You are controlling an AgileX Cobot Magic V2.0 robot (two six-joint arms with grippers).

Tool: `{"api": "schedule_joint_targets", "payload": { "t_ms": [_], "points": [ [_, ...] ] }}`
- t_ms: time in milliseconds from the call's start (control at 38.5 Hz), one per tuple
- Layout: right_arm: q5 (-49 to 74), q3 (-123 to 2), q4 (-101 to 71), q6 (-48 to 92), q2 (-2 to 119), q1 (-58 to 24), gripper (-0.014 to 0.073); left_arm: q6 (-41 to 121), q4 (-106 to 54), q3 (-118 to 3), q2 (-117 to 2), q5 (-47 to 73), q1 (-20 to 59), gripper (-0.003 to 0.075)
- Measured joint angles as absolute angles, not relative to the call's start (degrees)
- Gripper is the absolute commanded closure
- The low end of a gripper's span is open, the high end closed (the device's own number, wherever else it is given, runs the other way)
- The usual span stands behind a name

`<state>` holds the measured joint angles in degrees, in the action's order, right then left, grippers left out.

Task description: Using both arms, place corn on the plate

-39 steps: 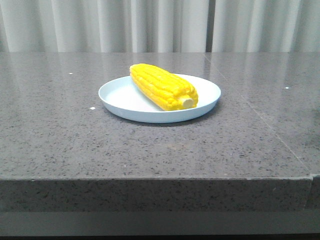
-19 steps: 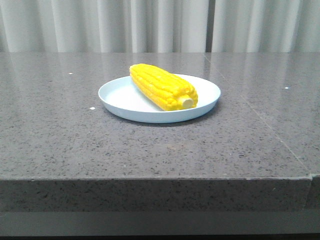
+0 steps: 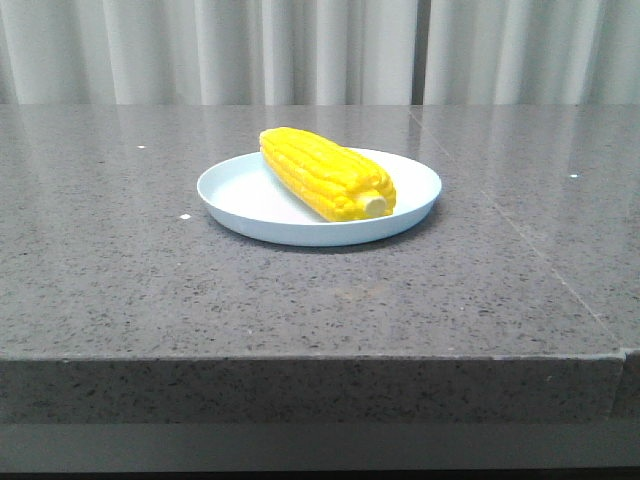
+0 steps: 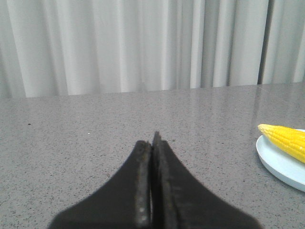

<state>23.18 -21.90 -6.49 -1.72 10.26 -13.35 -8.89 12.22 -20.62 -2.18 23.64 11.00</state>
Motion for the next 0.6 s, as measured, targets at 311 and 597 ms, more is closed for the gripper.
{"api": "schedule_joint_targets", "payload": {
  "t_ms": [311, 597],
  "points": [
    [23.28, -21.9, -6.49, -1.72, 10.26, -13.35, 0.0664, -8.89, 12.22, -20.62, -2.18, 23.64, 11.0, 0.0741],
    [23.28, -21.9, -6.49, -1.72, 10.26, -13.35, 0.0664, -8.89, 12.22, -20.04, -2.03, 22.9, 11.0, 0.0741]
  ]
}}
